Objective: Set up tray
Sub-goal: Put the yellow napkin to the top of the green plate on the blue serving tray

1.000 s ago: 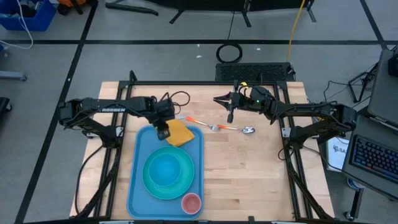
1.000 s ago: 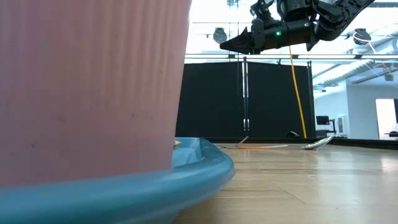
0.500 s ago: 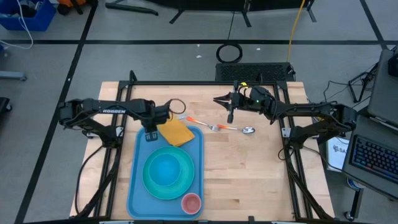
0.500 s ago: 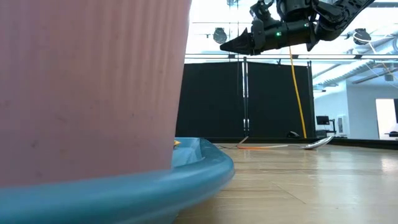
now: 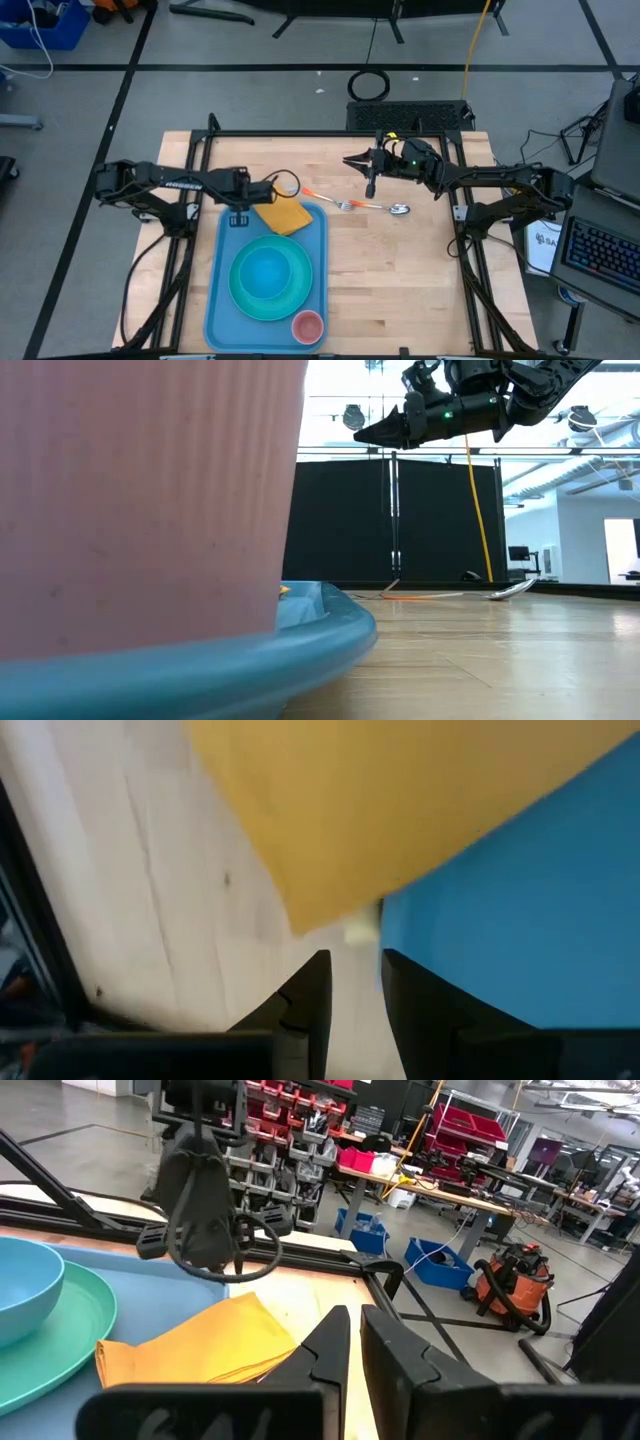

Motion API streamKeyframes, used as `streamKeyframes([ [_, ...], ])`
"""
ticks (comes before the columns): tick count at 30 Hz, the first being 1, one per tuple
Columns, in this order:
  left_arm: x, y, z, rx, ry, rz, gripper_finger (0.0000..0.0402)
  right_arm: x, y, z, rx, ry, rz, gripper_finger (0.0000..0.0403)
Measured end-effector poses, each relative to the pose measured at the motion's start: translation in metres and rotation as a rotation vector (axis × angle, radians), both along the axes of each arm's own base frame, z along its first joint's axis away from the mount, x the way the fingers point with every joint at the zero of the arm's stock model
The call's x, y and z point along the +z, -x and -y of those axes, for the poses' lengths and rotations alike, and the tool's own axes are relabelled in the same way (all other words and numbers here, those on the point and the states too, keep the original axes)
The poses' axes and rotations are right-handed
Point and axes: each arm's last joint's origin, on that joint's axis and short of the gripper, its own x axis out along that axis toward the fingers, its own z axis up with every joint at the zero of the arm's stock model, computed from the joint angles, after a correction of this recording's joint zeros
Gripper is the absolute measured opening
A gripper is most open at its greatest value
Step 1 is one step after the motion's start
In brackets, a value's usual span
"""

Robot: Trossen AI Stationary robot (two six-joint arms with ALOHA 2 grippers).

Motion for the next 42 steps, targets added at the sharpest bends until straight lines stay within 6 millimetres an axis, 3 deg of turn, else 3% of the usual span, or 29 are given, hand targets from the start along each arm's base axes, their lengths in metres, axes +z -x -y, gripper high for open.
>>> streamKeyframes([
  [11, 0.000, -0.003, 0.012, -0.081, -0.010, 0.004, 0.0097, -0.001, 0.000, 0.000, -0.001, -0.016, -0.011, 0.0020],
  [23, -0.005, -0.004, 0.011, -0.109, -0.021, 0.023, 0.0176, -0.001, 0.000, 0.000, -0.002, -0.026, -0.009, 0.0020],
  [42, -0.020, -0.003, 0.010, -0.187, -0.048, 0.059, 0.0166, -0.001, 0.000, 0.000, -0.002, -0.027, -0.009, 0.0020],
])
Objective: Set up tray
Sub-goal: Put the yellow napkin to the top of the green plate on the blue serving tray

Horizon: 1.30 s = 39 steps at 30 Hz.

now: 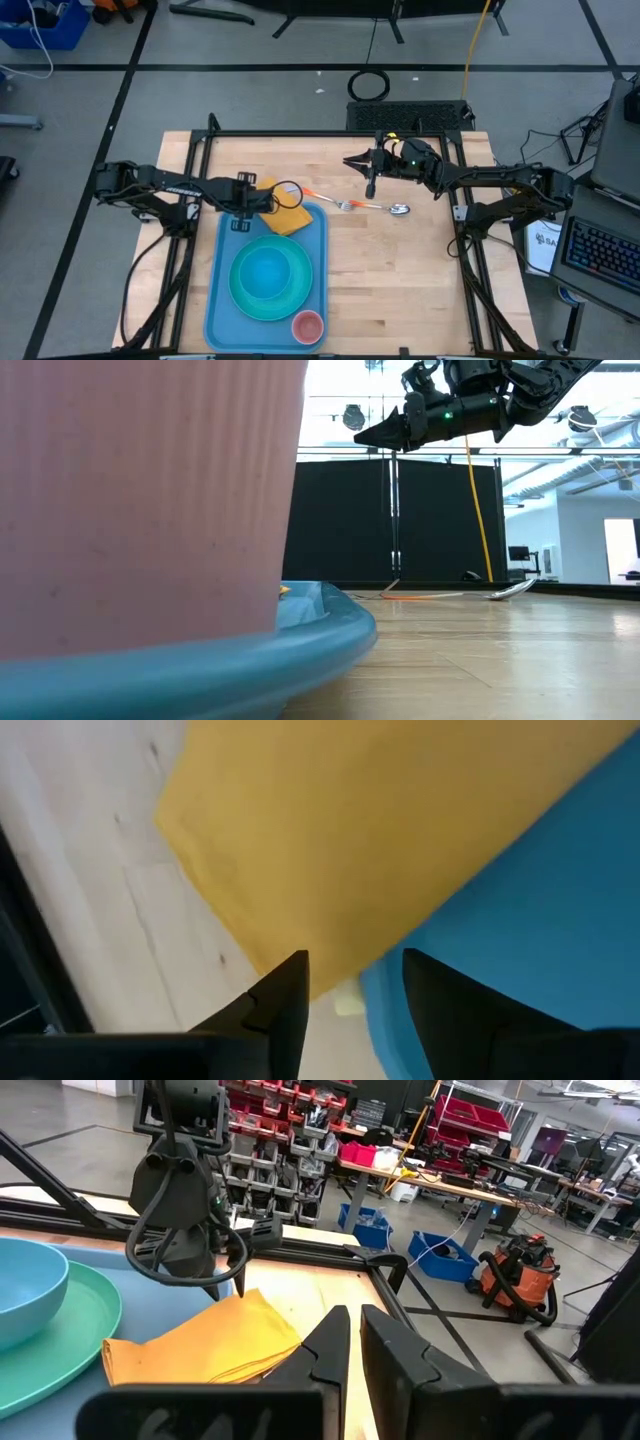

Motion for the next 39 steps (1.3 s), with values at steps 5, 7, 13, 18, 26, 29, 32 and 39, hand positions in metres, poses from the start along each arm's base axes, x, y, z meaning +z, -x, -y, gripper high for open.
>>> streamKeyframes([
  [5, 0.000, -0.005, 0.000, -0.019, 0.025, 0.050, 0.0166, 0.000, 0.000, 0.000, 0.000, 0.000, 0.000, 0.0020],
  [7, 0.000, -0.006, 0.000, -0.029, 0.023, 0.058, 0.0166, 0.000, 0.000, 0.000, 0.000, 0.000, 0.000, 0.0020],
  [13, 0.000, -0.005, -0.005, -0.019, 0.083, 0.056, 0.0164, 0.000, 0.000, 0.000, 0.000, 0.000, 0.000, 0.0020],
  [18, 0.000, -0.004, -0.008, -0.014, 0.114, 0.060, 0.0127, -0.006, -0.004, 0.002, 0.000, -0.005, -0.012, 0.0020],
  [26, 0.000, -0.004, -0.008, -0.012, 0.115, 0.060, 0.0017, -0.014, -0.012, 0.005, -0.001, -0.002, 0.005, 0.0020],
  [29, 0.000, -0.004, -0.008, 0.015, 0.117, 0.069, 0.0009, -0.014, -0.013, 0.005, 0.000, 0.001, 0.013, 0.0020],
  [32, 0.000, -0.004, -0.008, 0.059, 0.121, 0.080, 0.0015, -0.014, -0.012, 0.005, 0.000, 0.001, 0.011, 0.0020],
  [39, -0.001, 0.002, 0.001, 0.119, 0.135, 0.026, 0.0007, -0.014, -0.012, 0.005, 0.000, 0.001, 0.012, 0.0020],
])
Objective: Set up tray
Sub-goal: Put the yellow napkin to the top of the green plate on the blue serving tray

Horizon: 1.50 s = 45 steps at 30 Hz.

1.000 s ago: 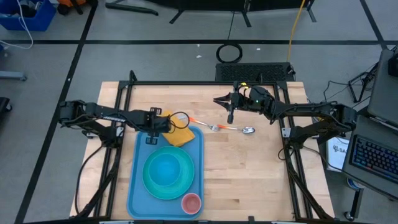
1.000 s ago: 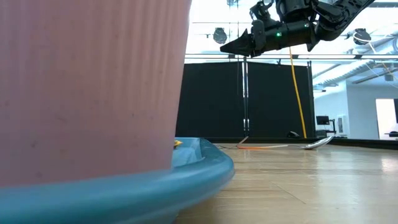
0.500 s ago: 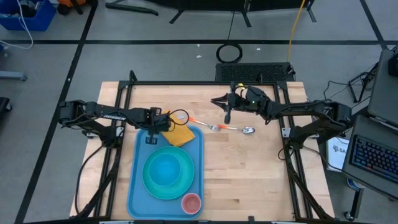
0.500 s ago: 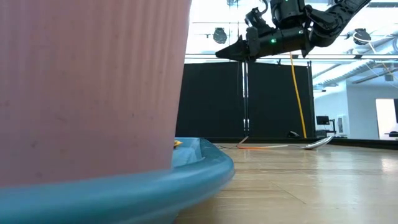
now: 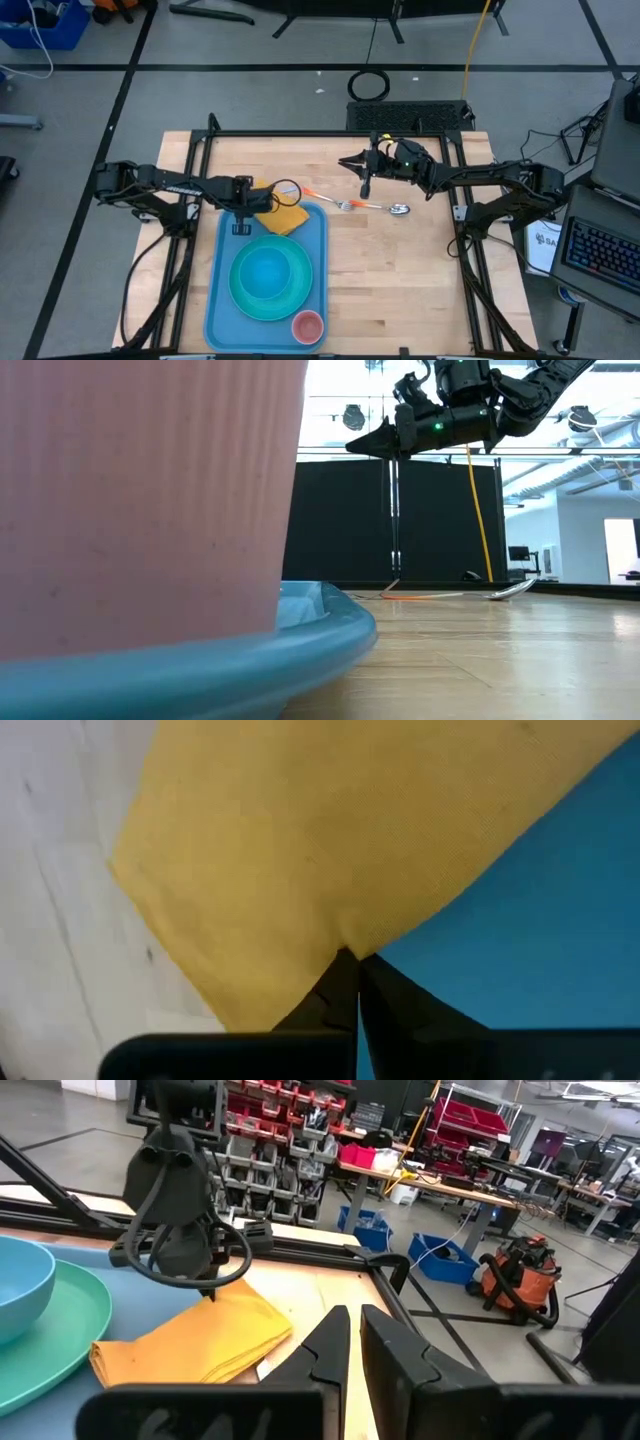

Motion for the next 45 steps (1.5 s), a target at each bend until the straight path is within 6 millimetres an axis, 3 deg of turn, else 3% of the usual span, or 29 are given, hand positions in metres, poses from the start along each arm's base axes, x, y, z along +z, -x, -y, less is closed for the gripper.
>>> streamKeyframes([
  [8, 0.000, -0.001, 0.012, 0.053, 0.059, 0.020, 0.0006, 0.000, 0.000, 0.000, 0.000, 0.001, 0.000, 0.0020],
  [17, -0.001, -0.001, 0.019, 0.088, 0.298, 0.037, 0.0006, 0.000, 0.000, 0.000, -0.001, -0.007, 0.001, 0.0020],
  [25, -0.001, -0.002, 0.021, 0.089, 0.378, 0.044, 0.0023, 0.000, 0.000, -0.001, 0.029, -0.049, 0.010, 0.0020],
  [32, -0.001, -0.002, 0.019, 0.115, 0.320, 0.042, 0.0013, 0.000, -0.001, -0.004, 0.124, -0.064, 0.011, 0.0020],
  [45, -0.001, 0.001, 0.021, 0.171, 0.395, 0.018, 0.0064, 0.000, -0.001, -0.005, 0.153, -0.096, 0.015, 0.0020],
])
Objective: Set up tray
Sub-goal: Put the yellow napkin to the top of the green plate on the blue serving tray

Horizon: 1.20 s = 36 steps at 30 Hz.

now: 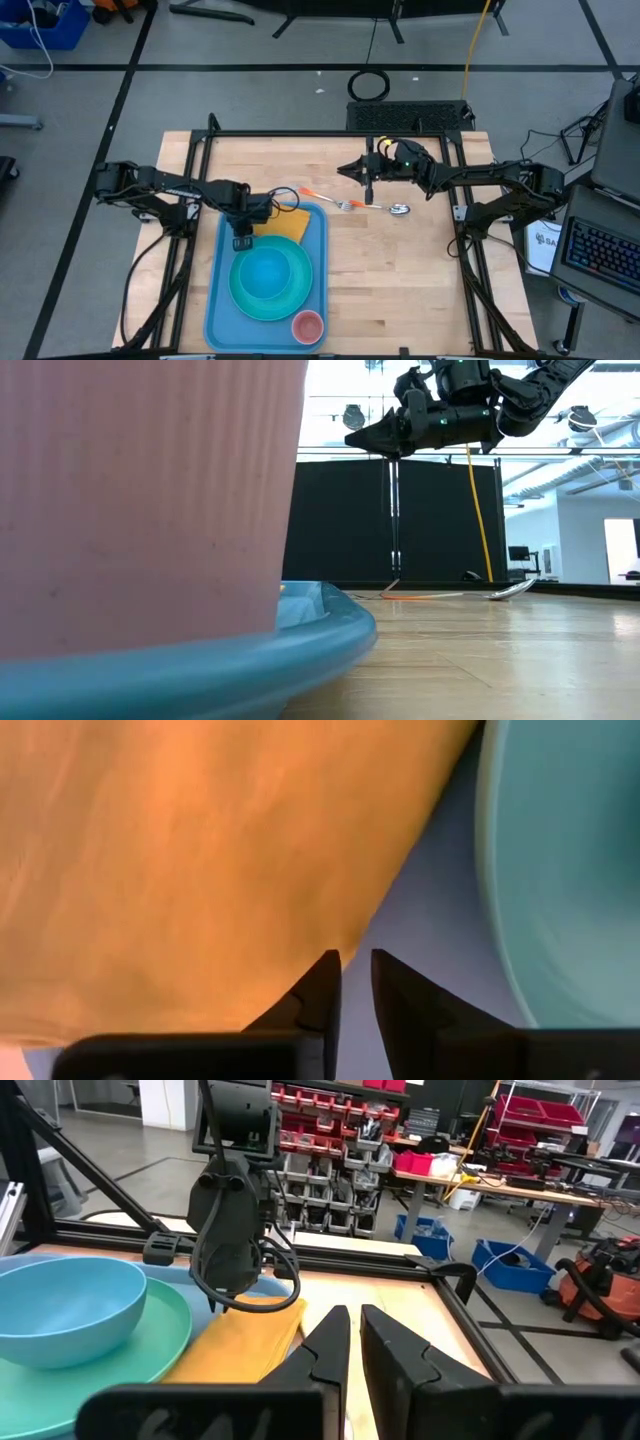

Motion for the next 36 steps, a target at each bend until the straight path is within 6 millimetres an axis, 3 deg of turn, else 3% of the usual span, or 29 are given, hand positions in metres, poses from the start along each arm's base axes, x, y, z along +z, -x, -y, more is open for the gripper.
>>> streamKeyframes([
  [6, 0.006, -0.001, 0.000, 0.002, -0.005, -0.017, 0.0067, 0.000, 0.000, 0.000, -0.001, -0.016, 0.001, 0.0020],
  [10, 0.018, -0.004, -0.004, 0.024, -0.166, -0.053, 0.0067, 0.000, 0.000, 0.000, 0.001, -0.047, 0.001, 0.0020],
  [20, 0.020, -0.007, -0.012, 0.008, -0.419, -0.036, 0.0067, -0.001, -0.002, -0.004, 0.057, -0.082, 0.001, 0.0020],
  [36, -0.008, 0.004, -0.020, 0.057, -0.318, -0.013, 0.0067, -0.001, -0.002, -0.004, 0.055, -0.081, 0.004, 0.0020],
])
